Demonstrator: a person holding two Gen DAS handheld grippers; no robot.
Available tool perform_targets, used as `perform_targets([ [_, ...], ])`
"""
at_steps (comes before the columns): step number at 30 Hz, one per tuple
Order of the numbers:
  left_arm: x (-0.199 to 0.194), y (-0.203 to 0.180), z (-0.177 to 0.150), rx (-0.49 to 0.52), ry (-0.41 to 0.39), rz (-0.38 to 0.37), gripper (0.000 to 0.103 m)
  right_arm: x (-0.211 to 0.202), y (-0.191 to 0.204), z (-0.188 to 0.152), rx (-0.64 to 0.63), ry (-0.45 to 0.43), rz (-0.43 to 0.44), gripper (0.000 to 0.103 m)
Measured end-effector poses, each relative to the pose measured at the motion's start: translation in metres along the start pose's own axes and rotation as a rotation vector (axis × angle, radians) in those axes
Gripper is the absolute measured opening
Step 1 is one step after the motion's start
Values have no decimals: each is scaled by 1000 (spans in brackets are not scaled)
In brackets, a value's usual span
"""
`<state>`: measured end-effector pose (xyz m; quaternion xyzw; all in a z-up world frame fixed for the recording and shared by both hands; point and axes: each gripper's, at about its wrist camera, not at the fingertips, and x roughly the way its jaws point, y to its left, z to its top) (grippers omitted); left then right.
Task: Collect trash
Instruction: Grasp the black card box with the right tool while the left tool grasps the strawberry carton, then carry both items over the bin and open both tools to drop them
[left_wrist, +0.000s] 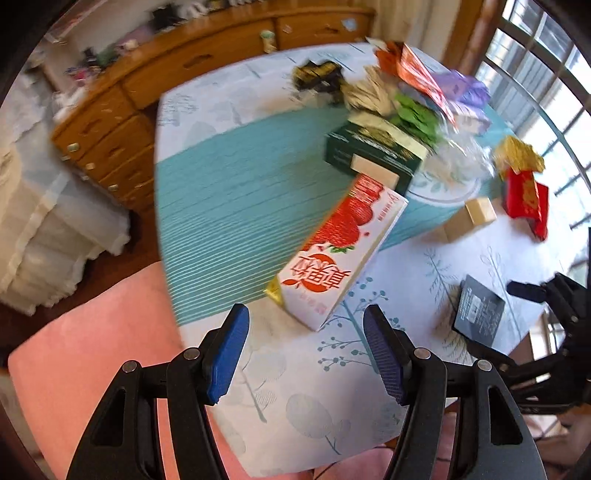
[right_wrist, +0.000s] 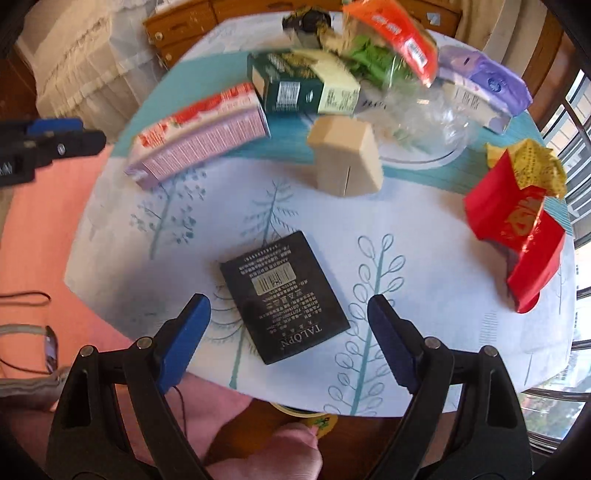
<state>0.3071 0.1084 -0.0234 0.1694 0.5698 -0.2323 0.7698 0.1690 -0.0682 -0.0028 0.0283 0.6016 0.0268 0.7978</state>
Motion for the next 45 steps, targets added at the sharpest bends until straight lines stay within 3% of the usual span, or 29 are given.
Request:
perform_targets([
  [5, 21, -9, 17, 160, 22, -20, 66, 23, 12, -1, -47, 13, -90, 86],
  [10, 39, -16, 35, 245, 59, -28, 66, 30, 16, 2, -25, 10, -95, 85],
  [14, 55, -19, 47, 276, 119, -71, 66, 26, 23, 4, -48, 4, -87, 67],
  [17, 68, -23, 51, 285, 149, -54, 66, 27, 27, 4, -31, 9, -92, 59],
  [24, 92, -23, 63, 211, 207, -64, 65, 4, 26, 3, 50, -13, -70, 57],
  [32, 88, -40, 54, 181, 157, -10, 55, -45, 10, -4, 75, -59, -91, 57],
  [45, 3, -55, 5, 70, 67, -38, 53, -97, -27, -21, -5, -137, -45, 57],
])
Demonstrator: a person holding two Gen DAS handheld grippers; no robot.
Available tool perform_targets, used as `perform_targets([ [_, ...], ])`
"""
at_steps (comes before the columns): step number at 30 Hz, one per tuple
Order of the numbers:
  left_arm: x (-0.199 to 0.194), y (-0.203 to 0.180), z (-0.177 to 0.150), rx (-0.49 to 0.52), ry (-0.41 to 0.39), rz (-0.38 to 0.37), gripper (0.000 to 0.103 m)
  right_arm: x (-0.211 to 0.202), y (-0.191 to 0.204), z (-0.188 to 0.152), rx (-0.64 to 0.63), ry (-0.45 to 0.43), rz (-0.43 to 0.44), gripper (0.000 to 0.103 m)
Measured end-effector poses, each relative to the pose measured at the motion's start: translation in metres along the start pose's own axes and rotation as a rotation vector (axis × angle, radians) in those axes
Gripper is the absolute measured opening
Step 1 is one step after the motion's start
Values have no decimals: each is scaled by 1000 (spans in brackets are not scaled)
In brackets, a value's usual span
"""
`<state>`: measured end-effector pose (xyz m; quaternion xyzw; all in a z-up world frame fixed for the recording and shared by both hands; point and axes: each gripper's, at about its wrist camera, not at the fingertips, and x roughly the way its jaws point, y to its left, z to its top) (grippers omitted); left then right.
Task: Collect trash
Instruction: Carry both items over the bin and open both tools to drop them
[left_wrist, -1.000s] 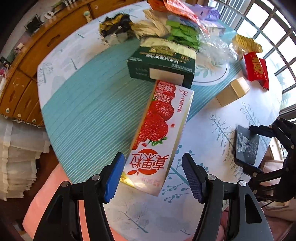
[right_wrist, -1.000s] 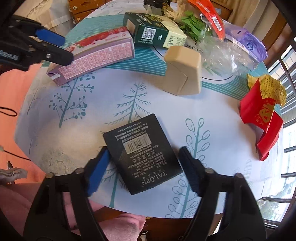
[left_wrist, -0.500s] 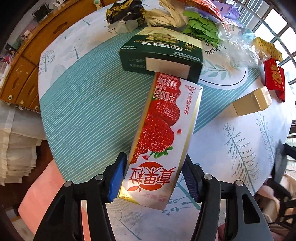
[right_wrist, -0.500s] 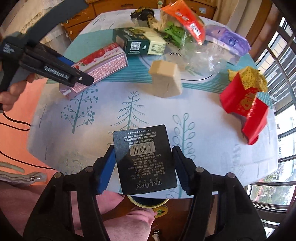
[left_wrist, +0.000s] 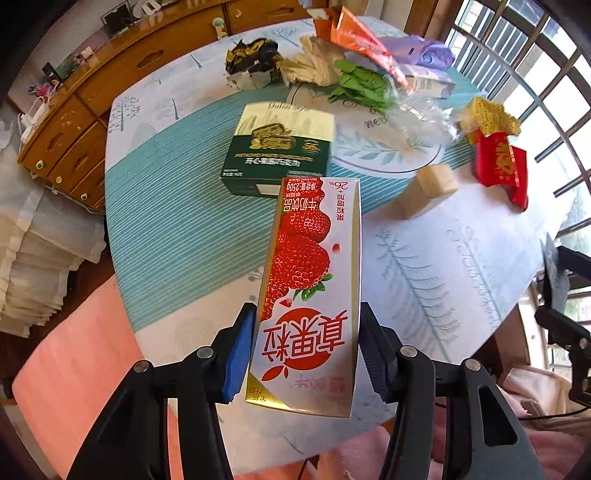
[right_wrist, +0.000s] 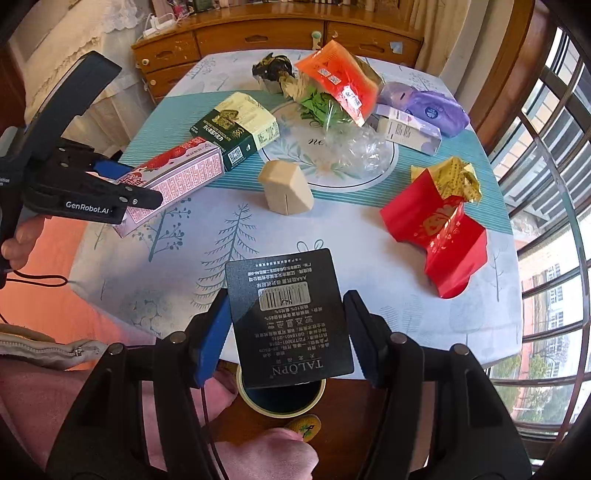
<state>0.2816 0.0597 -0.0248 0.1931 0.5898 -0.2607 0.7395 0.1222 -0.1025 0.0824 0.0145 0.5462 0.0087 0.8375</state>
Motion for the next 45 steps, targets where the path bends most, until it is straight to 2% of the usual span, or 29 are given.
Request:
perform_targets([
  [8, -46, -55, -37, -128, -76, 4, 53, -23, -19, -36, -148, -30, 76, 57],
  [13, -62, -118, -85, -195, -78, -15, 53, -33, -48, -73, -149, -15, 151, 58],
  [18, -58, -176, -136, -235, -35, -21, 53, -22, -63, -119, -138, 52, 223, 58],
  [23, -43, -209, -175, -241, 43, -23, 53, 1, -64, -158, -79, 139, 273, 58],
  [29, 19, -220, -213, -235, 134, -24, 53, 64, -49, -205, -16, 266, 274, 58],
  [36, 156, -215, -251, -258, 222, -41, 53, 191, -40, -269, 123, 382, 180, 59],
  [40, 222, -220, -270, -259, 256, -54, 53, 260, -39, -293, 184, 404, 139, 59],
  [45, 268, -228, -280, -266, 279, -58, 54, 318, -42, -313, 261, 408, 150, 62],
])
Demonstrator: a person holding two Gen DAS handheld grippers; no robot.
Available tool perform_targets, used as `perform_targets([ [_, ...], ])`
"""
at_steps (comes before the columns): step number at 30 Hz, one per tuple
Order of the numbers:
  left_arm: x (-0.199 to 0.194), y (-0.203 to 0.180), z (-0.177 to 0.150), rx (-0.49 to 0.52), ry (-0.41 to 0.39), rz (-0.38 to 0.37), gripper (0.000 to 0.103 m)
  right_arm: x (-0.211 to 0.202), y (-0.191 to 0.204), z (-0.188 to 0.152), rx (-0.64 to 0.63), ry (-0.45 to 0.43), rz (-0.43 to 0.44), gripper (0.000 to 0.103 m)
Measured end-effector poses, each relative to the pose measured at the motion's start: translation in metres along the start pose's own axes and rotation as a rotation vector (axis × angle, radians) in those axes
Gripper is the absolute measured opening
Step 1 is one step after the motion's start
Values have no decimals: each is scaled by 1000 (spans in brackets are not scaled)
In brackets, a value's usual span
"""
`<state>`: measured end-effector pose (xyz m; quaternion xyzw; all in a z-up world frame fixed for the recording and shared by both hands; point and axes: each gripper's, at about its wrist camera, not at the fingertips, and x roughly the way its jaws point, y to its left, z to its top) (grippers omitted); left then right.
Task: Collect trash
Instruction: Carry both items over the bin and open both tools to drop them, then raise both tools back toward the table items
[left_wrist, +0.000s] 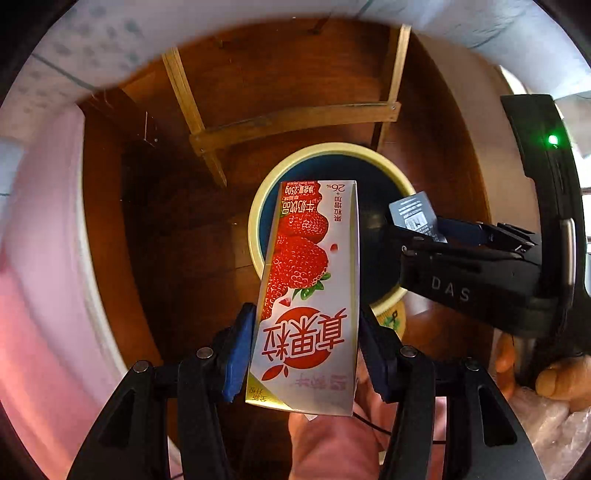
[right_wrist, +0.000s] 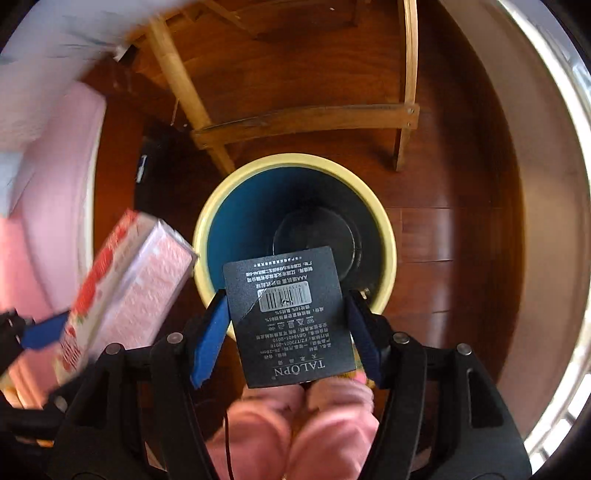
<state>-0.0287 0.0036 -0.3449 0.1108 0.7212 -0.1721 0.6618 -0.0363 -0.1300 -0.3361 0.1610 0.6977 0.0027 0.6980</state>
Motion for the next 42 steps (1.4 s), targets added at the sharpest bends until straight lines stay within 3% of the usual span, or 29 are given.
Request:
perform_targets([
  [5, 13, 3, 4, -3, 6, -7, 54, 23, -13, 6, 5, -14, 0, 77],
  [12, 12, 1, 19, -4, 9, -21, 54, 28, -22, 9, 23, -25, 0, 78],
  [22, 72, 11, 37, -28, 121, -20, 55, 33, -37, 3, 73, -4, -42, 78],
  [27, 77, 10, 45, -28, 130, -17, 55, 26, -50, -2, 97, -13, -54, 78],
  [34, 51, 4, 47, -2, 79, 18, 55, -1, -55, -5, 124, -32, -51, 78],
  [42, -37, 6, 27, -18, -14, 52, 55, -71, -40, -12, 116, -81, -34, 78],
])
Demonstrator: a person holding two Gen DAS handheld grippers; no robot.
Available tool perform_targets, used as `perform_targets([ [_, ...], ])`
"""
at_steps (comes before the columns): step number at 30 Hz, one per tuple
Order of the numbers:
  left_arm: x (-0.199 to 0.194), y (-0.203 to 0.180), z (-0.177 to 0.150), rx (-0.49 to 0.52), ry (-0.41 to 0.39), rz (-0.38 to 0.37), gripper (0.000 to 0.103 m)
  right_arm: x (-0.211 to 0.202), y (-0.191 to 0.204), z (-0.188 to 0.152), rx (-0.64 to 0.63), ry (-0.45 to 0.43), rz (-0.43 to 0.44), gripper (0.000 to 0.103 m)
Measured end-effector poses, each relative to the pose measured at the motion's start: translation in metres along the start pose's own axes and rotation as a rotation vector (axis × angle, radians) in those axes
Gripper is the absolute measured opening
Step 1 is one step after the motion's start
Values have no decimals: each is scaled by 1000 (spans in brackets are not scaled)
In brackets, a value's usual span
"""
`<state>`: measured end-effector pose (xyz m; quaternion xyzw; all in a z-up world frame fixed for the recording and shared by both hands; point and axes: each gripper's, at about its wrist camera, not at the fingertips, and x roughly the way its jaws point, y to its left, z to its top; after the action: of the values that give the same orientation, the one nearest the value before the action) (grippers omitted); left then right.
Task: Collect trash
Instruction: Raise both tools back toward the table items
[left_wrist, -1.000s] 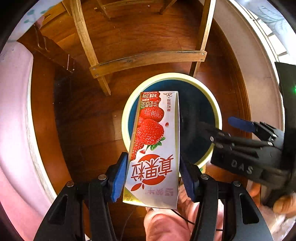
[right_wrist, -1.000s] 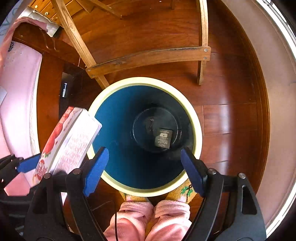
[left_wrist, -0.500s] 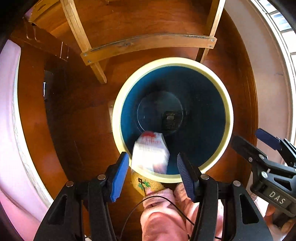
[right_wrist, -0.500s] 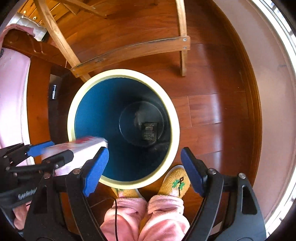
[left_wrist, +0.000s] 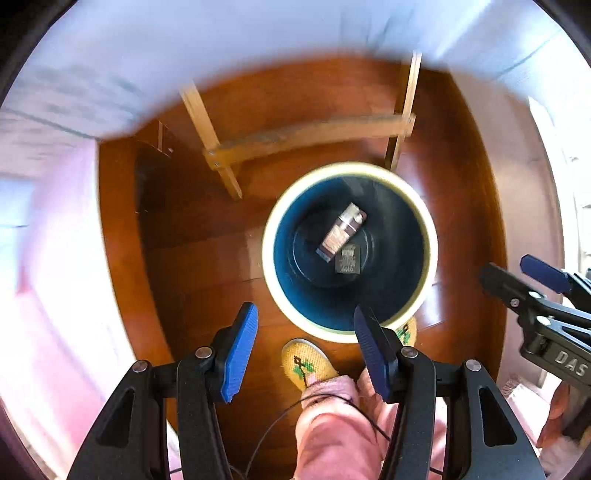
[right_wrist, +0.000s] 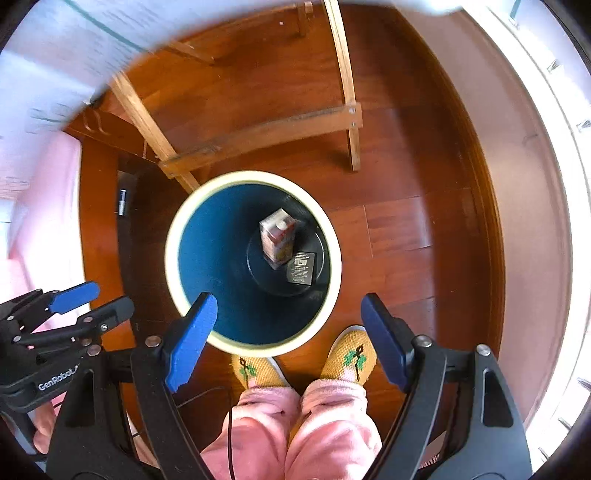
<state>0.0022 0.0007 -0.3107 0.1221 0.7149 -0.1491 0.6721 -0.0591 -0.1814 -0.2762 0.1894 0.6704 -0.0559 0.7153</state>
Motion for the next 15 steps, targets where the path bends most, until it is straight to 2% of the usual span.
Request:
perform_targets([
  [4, -77, 5, -4, -23, -97, -4, 55, -57, 15, -1, -29, -36, 10, 78],
  [11, -216, 10, -6, -16, -274, -39, 57, -190, 49, 2, -74, -173, 48, 78],
  [15, -274, 16, -5, -10, -329, -47, 58, -258, 69, 3, -82, -255, 69, 78],
])
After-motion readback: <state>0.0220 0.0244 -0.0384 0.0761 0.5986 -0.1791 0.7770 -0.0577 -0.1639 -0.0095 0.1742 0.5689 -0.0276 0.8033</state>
